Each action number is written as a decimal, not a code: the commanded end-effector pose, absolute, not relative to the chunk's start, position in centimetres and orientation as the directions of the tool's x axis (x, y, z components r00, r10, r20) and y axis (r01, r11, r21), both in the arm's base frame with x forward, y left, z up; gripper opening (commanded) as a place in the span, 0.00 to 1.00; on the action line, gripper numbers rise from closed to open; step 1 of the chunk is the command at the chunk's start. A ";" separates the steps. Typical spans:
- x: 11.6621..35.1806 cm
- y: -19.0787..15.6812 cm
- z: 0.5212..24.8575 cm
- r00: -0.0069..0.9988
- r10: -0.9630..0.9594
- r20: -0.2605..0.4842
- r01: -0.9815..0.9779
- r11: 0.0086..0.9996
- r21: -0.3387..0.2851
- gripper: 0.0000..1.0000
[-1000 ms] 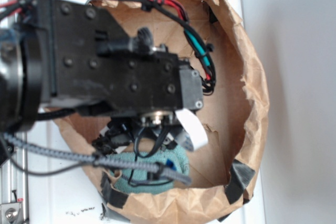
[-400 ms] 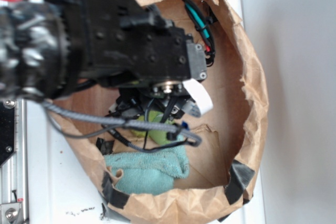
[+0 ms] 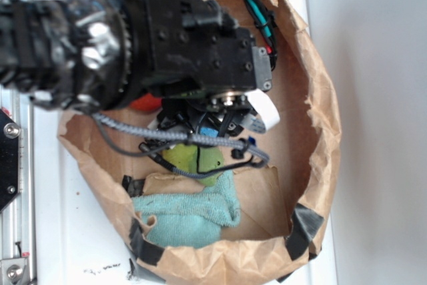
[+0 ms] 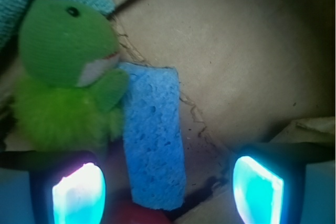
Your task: Grab the blue sponge.
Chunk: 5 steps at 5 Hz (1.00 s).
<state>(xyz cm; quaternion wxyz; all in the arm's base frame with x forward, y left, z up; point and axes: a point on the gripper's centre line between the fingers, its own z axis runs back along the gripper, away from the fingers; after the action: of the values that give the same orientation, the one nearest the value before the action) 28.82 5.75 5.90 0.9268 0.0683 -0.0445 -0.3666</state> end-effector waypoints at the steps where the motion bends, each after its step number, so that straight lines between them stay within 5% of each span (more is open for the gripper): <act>1: 29.4 2.6 5.2 0.676 -0.733 0.068 0.710 0.674 0.203 1.00; 4: 28.5 1.0 4.9 0.639 -0.764 0.090 0.747 0.645 0.164 1.00; 5: 28.4 0.9 4.8 0.727 -0.677 0.115 0.666 0.736 0.118 0.00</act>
<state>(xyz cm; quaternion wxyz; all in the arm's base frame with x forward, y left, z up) 27.64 1.49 3.18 0.9294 0.0223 -0.0488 -0.3651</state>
